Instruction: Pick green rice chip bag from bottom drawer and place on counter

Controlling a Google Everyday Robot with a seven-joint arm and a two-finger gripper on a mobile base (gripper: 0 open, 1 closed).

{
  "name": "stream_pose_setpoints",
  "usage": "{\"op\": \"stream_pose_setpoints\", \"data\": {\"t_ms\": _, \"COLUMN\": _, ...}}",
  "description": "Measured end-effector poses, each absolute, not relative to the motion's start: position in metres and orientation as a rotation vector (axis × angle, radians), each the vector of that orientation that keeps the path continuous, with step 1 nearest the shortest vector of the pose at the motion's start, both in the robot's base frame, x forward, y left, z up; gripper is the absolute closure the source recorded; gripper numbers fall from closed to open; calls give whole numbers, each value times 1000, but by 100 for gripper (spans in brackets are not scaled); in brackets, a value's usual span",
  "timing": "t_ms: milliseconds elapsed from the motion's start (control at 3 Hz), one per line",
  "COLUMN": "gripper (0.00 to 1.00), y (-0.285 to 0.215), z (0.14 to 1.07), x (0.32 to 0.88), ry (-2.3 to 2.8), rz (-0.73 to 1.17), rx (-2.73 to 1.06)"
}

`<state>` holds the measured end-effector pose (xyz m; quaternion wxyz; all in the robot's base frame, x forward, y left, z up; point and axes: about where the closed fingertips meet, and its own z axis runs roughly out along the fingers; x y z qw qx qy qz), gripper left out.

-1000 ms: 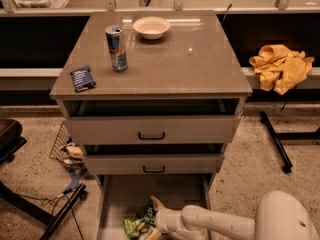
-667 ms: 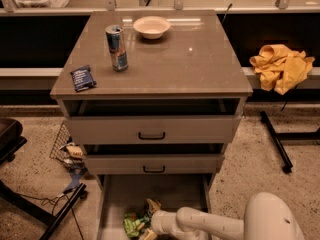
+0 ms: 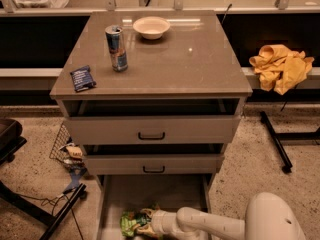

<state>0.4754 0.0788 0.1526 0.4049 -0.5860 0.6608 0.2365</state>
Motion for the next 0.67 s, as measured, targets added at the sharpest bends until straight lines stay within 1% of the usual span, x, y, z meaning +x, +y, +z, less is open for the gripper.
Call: {"op": "stream_pose_setpoints", "data": {"t_ms": 667, "gripper": 100, "y": 82, "z": 152, "x": 474, "ry": 1666, "rz": 602, "rx": -1480}}
